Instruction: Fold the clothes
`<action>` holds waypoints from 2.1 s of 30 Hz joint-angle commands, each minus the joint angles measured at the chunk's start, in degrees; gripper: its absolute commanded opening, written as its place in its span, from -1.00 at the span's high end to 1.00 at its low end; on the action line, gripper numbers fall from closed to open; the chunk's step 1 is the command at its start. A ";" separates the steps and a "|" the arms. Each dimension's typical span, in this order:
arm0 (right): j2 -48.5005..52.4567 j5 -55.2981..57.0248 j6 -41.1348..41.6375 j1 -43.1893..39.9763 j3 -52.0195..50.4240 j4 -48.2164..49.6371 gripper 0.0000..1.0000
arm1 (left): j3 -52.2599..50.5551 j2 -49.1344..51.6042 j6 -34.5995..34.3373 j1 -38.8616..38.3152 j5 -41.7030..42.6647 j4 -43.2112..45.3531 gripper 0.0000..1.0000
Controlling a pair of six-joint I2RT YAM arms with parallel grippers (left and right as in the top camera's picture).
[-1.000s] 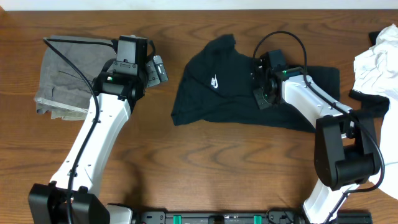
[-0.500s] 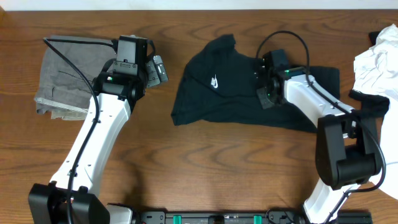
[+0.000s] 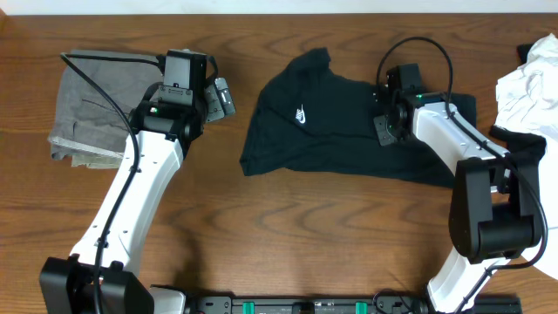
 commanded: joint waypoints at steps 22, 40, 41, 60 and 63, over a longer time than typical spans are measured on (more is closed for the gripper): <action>-2.32 -3.23 1.31 -1.11 -0.83 -7.06 0.97 | 0.63 0.24 -0.13 0.24 -0.31 0.02 -0.96; -1.75 -16.02 1.62 -1.81 0.46 -7.65 0.97 | 0.63 0.24 -0.13 0.24 -0.31 0.02 -0.96; -1.75 -16.15 1.84 -1.81 0.44 -8.50 0.97 | 0.63 0.24 -0.13 0.24 -0.31 0.02 -0.96; -1.73 -6.86 2.19 -1.95 -5.90 -2.21 0.97 | 0.63 0.24 -0.13 0.24 -0.31 0.02 -0.96; -1.75 -3.02 2.19 -2.12 -5.51 -0.83 0.98 | 0.63 0.24 -0.13 0.24 -0.31 0.02 -0.96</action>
